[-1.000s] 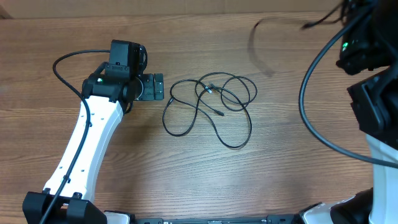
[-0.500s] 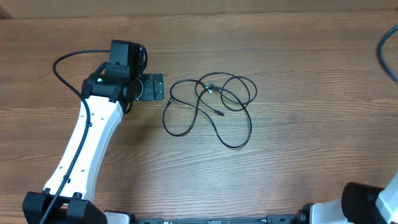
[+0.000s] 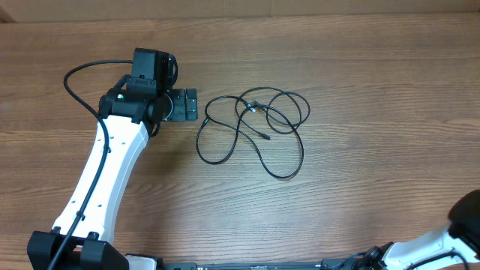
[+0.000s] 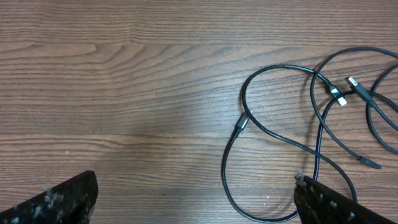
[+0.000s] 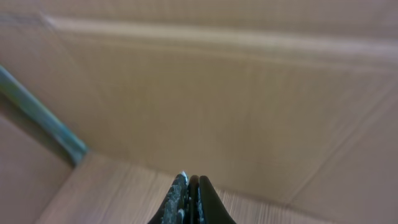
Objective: Untangle cables
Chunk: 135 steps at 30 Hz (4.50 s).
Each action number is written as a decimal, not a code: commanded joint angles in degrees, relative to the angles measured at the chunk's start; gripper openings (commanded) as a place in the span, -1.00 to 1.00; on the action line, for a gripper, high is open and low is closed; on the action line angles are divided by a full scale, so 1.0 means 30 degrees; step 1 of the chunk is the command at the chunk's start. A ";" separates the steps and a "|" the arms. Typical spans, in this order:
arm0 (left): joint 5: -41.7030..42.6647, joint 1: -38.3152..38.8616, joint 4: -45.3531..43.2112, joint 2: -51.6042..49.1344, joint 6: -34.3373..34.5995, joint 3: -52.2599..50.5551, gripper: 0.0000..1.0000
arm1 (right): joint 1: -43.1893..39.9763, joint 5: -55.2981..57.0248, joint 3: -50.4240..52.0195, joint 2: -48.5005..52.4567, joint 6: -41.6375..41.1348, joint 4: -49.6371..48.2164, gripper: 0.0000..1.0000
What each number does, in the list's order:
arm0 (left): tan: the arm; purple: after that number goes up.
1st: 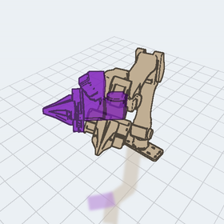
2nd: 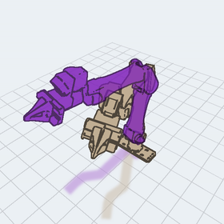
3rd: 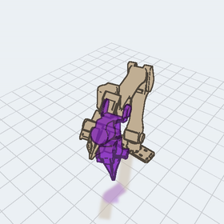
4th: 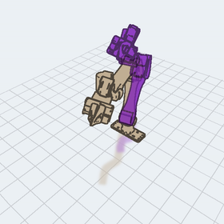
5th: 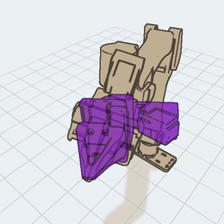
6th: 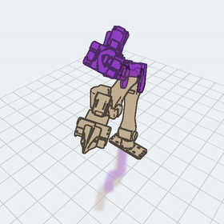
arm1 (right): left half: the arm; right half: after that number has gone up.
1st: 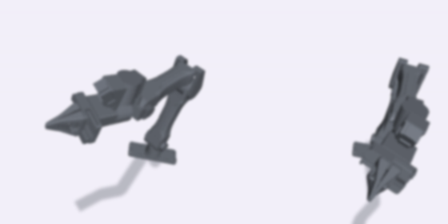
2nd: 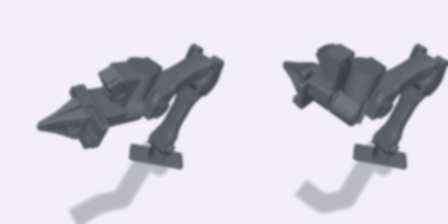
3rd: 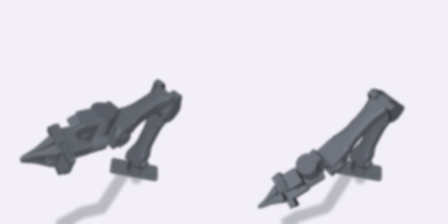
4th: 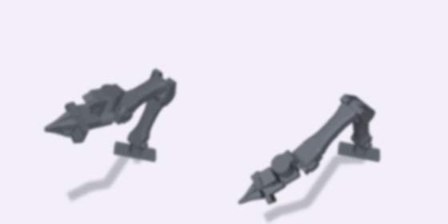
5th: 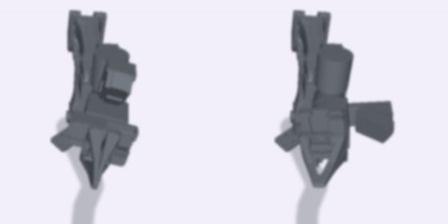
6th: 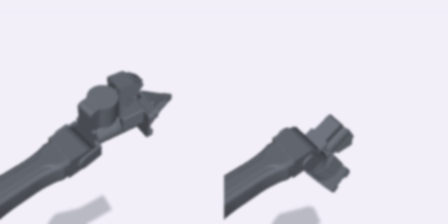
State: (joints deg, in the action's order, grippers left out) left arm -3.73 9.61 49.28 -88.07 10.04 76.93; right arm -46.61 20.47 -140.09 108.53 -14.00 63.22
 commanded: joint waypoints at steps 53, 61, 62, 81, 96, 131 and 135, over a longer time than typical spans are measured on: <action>-0.0255 -0.0087 -0.0073 0.0255 -0.0415 0.0160 1.00 | 0.3126 -1.4360 0.1559 0.4036 0.3147 1.1278 1.00; -0.0255 -0.0087 -0.0073 0.0255 -0.0415 0.0160 1.00 | 0.8036 -1.4367 0.6273 0.4029 0.4889 1.1285 1.00; -0.0255 -0.0087 -0.0073 0.0255 -0.0415 0.0160 1.00 | 0.8633 -1.4367 0.6594 0.4029 0.5355 1.1285 1.00; -0.0255 -0.0087 -0.0073 0.0248 -0.0415 0.0160 1.00 | 1.7988 -1.2837 1.1577 0.4029 0.6936 1.0987 1.00; -0.0255 -0.0087 -0.0073 0.0255 -0.0415 0.0160 0.99 | 1.9613 -1.2866 1.6699 0.4029 0.2623 0.6251 0.93; -0.0255 -0.0087 -0.0073 0.0255 -0.0415 0.0160 1.00 | 2.0363 -0.9238 0.8080 0.3971 0.0831 0.9151 -0.92; -0.0255 -0.0087 -0.0073 0.0248 -0.0415 0.0160 1.00 | 2.0363 -0.9267 0.2841 0.3971 0.0816 1.0695 -0.93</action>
State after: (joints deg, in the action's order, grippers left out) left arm -3.75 9.61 49.23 -88.07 10.02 76.93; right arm 14.59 -8.45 -120.44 121.16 -12.16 93.65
